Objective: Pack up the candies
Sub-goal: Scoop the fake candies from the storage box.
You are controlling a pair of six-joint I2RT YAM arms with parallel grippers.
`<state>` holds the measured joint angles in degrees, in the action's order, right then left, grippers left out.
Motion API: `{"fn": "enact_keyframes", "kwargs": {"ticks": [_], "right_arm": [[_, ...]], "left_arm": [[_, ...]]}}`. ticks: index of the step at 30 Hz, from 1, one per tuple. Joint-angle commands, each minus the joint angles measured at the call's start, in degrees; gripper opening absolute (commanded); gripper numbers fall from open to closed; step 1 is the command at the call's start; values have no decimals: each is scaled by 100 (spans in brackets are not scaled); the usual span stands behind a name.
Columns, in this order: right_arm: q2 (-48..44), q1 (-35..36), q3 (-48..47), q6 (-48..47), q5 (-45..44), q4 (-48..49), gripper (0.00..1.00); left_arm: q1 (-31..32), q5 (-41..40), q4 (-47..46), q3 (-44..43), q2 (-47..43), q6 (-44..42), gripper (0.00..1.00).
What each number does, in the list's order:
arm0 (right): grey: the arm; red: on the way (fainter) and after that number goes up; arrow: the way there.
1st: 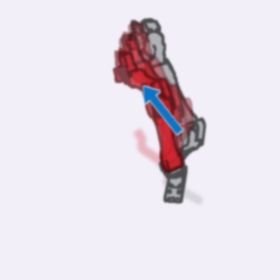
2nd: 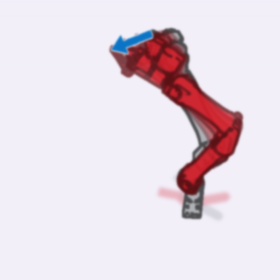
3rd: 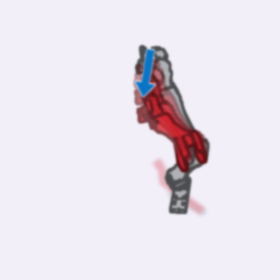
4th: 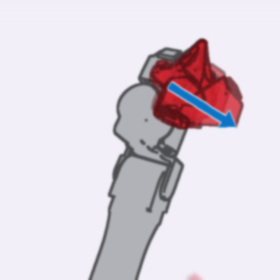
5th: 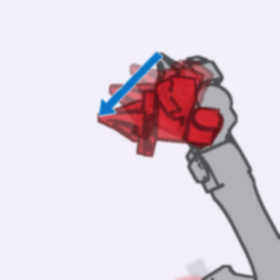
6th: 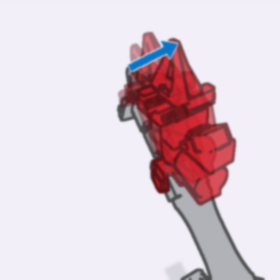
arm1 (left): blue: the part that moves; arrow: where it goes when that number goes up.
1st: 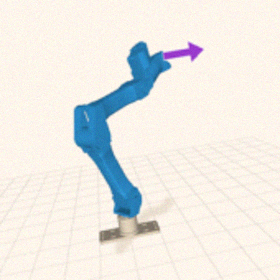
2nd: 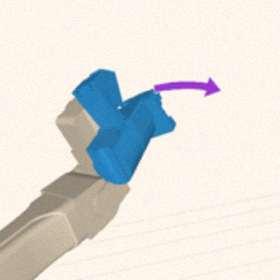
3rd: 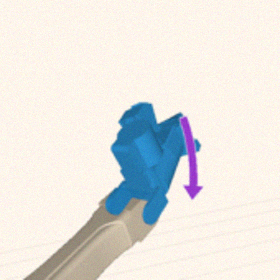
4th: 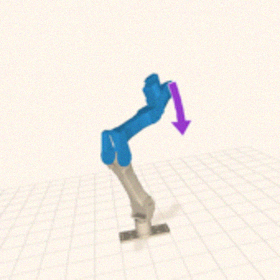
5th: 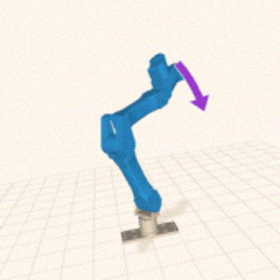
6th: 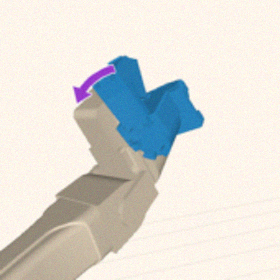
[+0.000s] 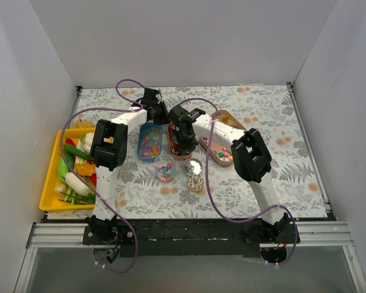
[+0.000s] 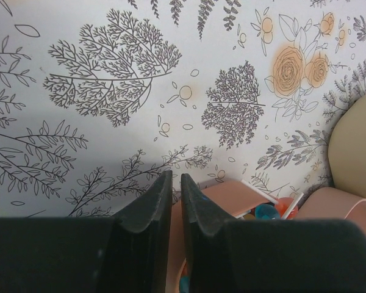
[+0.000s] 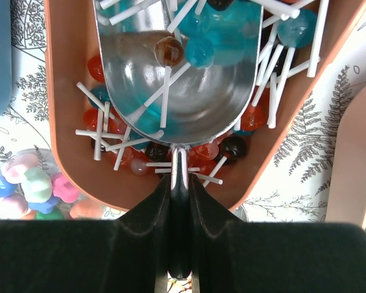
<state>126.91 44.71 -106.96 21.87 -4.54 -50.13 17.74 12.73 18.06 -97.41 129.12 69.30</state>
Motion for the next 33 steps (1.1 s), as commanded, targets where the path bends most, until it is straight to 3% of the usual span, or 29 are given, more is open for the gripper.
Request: {"fn": "enact_keyframes", "kwargs": {"ticks": [1, 15, 33], "right_arm": [[-439, -15, -36, -34, -162, -67, 1], [-685, -6, 113, -191, -153, -120, 1], [-1687, 134, 1625, -543, -355, 1224, 1]], "left_arm": [[-16, 63, 162, -130, -185, -22, 11], [-42, 63, 153, -174, -141, -22, 11], [-69, 89, 162, -95, -291, -30, 11]]}}
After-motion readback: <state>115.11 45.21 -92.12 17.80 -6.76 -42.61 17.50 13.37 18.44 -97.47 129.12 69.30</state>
